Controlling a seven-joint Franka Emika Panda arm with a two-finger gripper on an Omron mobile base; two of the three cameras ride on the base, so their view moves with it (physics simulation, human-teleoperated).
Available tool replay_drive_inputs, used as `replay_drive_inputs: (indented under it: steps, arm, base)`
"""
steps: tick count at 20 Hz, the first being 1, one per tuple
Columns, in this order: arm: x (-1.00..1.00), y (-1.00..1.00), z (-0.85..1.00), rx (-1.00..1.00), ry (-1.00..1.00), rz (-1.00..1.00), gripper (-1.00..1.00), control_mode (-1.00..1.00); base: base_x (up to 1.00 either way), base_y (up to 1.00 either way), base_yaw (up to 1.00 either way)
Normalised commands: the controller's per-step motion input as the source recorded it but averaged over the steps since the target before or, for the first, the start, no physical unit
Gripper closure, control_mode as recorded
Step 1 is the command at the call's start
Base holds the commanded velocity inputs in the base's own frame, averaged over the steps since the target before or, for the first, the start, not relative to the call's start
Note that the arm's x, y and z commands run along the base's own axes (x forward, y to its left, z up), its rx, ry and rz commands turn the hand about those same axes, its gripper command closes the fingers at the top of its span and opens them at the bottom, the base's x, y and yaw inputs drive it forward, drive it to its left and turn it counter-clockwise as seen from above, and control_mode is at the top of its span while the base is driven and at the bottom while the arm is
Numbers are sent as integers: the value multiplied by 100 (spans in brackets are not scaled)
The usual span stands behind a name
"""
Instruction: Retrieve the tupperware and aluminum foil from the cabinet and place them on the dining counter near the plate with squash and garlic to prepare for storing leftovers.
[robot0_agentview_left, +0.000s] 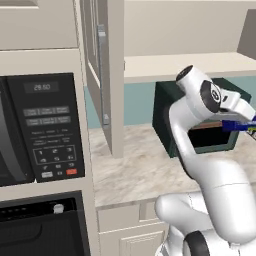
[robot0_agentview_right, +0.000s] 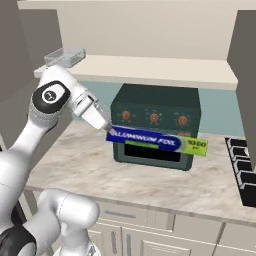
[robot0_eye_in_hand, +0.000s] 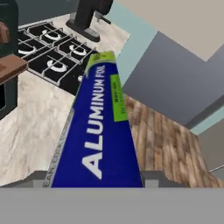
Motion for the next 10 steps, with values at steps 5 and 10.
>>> replay_drive_inputs:
  steps: [5,10]
  arm:
    - [-90,0,-88,3,-11,55,100,-100]
    - [-100,1,-38,3,-12,63,100,-100]
  base:
    - [0,0,0]
    - [0,0,0]
